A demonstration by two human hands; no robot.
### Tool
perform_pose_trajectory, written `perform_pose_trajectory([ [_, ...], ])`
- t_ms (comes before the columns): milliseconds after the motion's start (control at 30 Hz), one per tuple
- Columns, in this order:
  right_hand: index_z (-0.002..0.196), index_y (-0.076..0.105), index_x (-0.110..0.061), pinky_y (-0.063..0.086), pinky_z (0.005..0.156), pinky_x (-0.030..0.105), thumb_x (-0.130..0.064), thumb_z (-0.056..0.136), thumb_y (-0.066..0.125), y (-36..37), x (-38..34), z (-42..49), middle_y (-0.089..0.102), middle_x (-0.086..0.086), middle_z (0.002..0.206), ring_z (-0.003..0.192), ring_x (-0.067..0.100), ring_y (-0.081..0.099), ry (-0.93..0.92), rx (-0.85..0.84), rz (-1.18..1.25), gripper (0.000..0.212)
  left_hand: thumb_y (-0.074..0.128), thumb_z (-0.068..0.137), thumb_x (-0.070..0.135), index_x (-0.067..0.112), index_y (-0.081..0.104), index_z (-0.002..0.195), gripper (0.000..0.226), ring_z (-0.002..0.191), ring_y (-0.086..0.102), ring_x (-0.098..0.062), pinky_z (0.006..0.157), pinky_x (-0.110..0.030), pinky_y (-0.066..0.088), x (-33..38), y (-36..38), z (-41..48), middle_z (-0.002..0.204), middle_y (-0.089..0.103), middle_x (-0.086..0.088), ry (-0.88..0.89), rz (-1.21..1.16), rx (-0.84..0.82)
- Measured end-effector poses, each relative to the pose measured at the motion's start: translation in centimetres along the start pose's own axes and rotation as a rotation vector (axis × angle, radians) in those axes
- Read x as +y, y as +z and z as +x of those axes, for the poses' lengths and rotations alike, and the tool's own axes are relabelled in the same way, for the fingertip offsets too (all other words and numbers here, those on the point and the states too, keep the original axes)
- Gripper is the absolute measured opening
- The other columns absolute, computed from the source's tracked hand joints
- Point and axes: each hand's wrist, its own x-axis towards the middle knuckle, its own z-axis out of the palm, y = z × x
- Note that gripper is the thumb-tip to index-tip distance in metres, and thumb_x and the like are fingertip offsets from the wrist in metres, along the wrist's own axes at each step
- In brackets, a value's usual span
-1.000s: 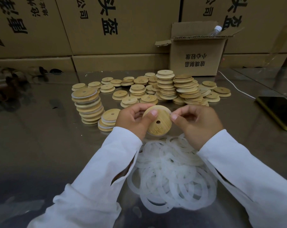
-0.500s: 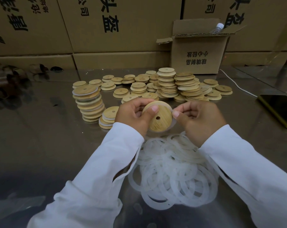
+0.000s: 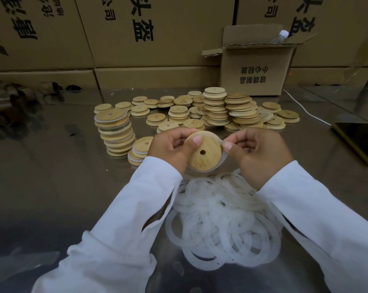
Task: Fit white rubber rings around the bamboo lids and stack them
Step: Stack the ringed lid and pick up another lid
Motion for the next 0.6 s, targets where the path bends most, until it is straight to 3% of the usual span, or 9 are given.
perform_pose_trajectory([
  [233, 0.067, 0.062, -0.024, 0.039, 0.050, 0.001, -0.011, 0.083, 0.065, -0.1, 0.0, -0.1, 0.061, -0.008, 0.063, 0.052, -0.005, 0.055, 0.075, -0.013, 0.104, 0.021, 0.061, 0.085, 0.009, 0.024, 0.065, 0.084, 0.015, 0.076, 0.064, -0.007, 0.065, -0.014, 0.053, -0.2, 0.2, 0.0, 0.083, 0.068, 0.002, -0.013, 0.000, -0.016],
  [400, 0.065, 0.067, -0.027, 0.047, 0.060, 0.015, -0.016, 0.079, 0.070, -0.8, 0.4, 0.3, 0.063, -0.009, 0.051, 0.049, -0.003, 0.055, 0.179, -0.020, 0.239, 0.018, 0.063, 0.083, 0.011, 0.025, 0.067, 0.083, 0.015, 0.076, 0.065, -0.009, 0.071, -0.023, 0.055, -0.4, 0.2, 0.0, 0.080, 0.069, 0.003, -0.074, -0.050, -0.006],
  [500, 0.068, 0.067, -0.029, 0.050, 0.062, 0.015, -0.016, 0.079, 0.070, -0.9, 0.6, 0.5, 0.066, -0.003, 0.064, 0.057, 0.004, 0.060, 0.195, 0.007, 0.235, 0.017, 0.065, 0.083, 0.013, 0.029, 0.067, 0.083, 0.015, 0.080, 0.064, -0.008, 0.075, -0.028, 0.055, -0.5, 0.0, 0.2, 0.081, 0.068, 0.008, -0.080, -0.037, 0.101],
  [600, 0.071, 0.066, -0.027, 0.050, 0.064, 0.016, -0.014, 0.081, 0.068, -0.7, 0.8, 0.4, 0.066, 0.000, 0.068, 0.062, 0.008, 0.062, 0.202, 0.014, 0.225, 0.017, 0.064, 0.084, 0.019, 0.022, 0.067, 0.099, 0.015, 0.086, 0.063, -0.020, 0.080, -0.035, 0.054, -0.6, -0.7, 0.6, 0.090, 0.067, -0.002, -0.176, -0.069, 0.335],
])
